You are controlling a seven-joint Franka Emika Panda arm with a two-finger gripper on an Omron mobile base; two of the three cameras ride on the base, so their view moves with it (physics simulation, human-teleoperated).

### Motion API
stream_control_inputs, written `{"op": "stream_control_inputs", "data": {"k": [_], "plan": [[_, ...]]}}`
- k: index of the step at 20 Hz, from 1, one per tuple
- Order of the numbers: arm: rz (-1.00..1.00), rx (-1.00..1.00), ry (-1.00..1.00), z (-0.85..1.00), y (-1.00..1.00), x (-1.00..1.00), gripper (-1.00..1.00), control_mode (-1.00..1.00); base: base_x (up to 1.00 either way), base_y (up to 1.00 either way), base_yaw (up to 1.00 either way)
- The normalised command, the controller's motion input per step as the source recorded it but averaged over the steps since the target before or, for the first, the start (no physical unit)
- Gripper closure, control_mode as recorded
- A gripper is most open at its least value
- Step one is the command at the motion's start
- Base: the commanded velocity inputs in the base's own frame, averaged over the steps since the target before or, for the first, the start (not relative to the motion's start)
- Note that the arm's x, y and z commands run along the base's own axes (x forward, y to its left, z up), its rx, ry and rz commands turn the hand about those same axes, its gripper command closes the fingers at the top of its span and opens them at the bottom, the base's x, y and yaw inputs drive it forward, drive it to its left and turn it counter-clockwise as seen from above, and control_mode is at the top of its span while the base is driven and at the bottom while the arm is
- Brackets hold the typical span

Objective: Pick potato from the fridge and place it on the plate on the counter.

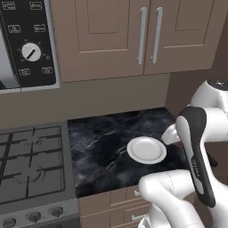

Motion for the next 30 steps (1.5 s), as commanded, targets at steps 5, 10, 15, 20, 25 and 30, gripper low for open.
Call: {"op": "stream_control_inputs", "data": {"k": [5,10,15,20,25,30], "plan": [[0.0,0.0,0.01,-0.43,0.0,0.53,1.0,-1.0,0.0,0.0,0.0],[0.0,0.0,0.03,-0.46,0.0,0.61,1.0,-1.0,0.0,0.0,0.0],[0.0,0.0,0.07,-0.48,0.0,0.52,1.0,-1.0,0.0,0.0,0.0],[0.0,0.0,0.1,-0.54,0.0,0.49,1.0,-1.0,0.0,0.0,0.0],[0.0,0.0,0.1,-0.56,0.0,0.41,1.0,-1.0,0.0,0.0,0.0],[0.0,0.0,0.08,-0.46,0.0,0.5,1.0,-1.0,0.0,0.0,0.0]]}}
